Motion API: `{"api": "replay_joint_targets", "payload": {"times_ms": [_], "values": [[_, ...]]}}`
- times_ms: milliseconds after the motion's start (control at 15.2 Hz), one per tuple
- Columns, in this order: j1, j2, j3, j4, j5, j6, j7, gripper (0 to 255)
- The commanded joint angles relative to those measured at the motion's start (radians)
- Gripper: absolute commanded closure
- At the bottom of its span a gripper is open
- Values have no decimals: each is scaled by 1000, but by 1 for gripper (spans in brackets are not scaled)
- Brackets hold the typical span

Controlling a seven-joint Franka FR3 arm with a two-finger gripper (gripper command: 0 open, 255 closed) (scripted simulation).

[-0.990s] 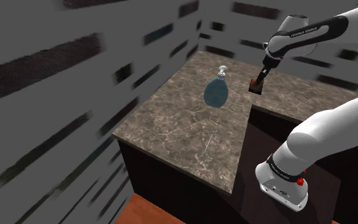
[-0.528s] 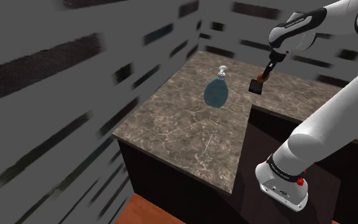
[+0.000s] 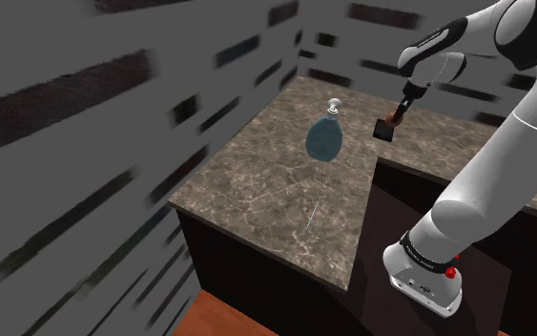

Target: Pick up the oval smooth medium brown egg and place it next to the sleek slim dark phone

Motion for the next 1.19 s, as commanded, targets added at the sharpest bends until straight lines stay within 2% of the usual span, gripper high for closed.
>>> {"api": "replay_joint_targets", "payload": {"times_ms": [0,990,1122], "values": [[-3,26,2,-9,29,27,-21,255],[-67,208,81,-51,257,192,-184,255],[-70,214,85,-51,264,196,-188,255]]}}
